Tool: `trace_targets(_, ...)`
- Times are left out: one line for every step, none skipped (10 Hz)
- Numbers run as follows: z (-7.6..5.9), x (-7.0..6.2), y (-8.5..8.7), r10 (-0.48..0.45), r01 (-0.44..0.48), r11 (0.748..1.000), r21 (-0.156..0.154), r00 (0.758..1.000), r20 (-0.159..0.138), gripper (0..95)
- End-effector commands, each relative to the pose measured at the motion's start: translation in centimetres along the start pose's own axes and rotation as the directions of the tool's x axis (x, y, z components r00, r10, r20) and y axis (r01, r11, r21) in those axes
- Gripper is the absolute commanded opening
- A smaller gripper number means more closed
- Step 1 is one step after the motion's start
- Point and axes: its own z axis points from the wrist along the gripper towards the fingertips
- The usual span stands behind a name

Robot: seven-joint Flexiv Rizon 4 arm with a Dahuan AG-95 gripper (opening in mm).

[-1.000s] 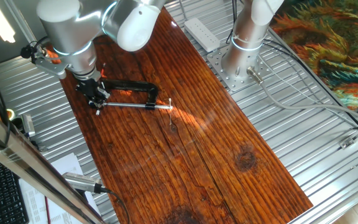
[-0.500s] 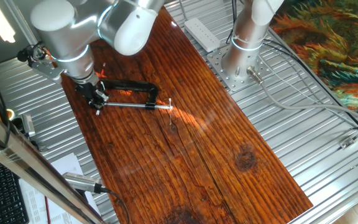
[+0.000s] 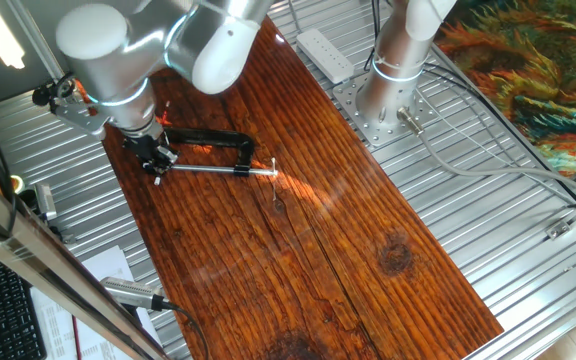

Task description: Sharpen the pencil with a pencil sharpener

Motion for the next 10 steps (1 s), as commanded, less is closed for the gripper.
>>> trace_targets(1.6, -0.3, -0.8, -0.157, 0.158, 0.987, -0.001, 0.984, 0.084, 0.0)
trace_targets(2.3, -0.5, -1.4, -0.166, 0.166, 0.986, 0.005, 0.982, 0.086, 0.0)
trace_targets(3.0, -0.9, -2.0, -0.189, 0.189, 0.982, 0.008, 0.977, 0.096, 0.0)
trace_targets(3.2, -1.2, -2.4, -0.219, 0.219, 0.976, 0.011, 0.971, 0.098, 0.0)
trace_targets(3.1, -1.9, -2.9, -0.255, 0.255, 0.967, 0.015, 0.962, 0.097, 19.0)
trace_targets(3.0, -2.4, -3.6, -0.279, 0.279, 0.96, 0.018, 0.956, 0.086, 19.0)
trace_targets(3.1, -2.7, -4.0, -0.292, 0.292, 0.956, 0.013, 0.953, 0.086, 19.0)
trace_targets(3.3, -2.7, -4.1, -0.29, 0.29, 0.957, 0.011, 0.954, 0.082, 19.0)
trace_targets(4.2, -2.7, -4.2, -0.296, 0.297, 0.955, 0.007, 0.951, 0.084, 19.0)
trace_targets(4.8, -2.6, -4.3, -0.302, 0.302, 0.953, 0.005, 0.95, 0.087, 19.0)
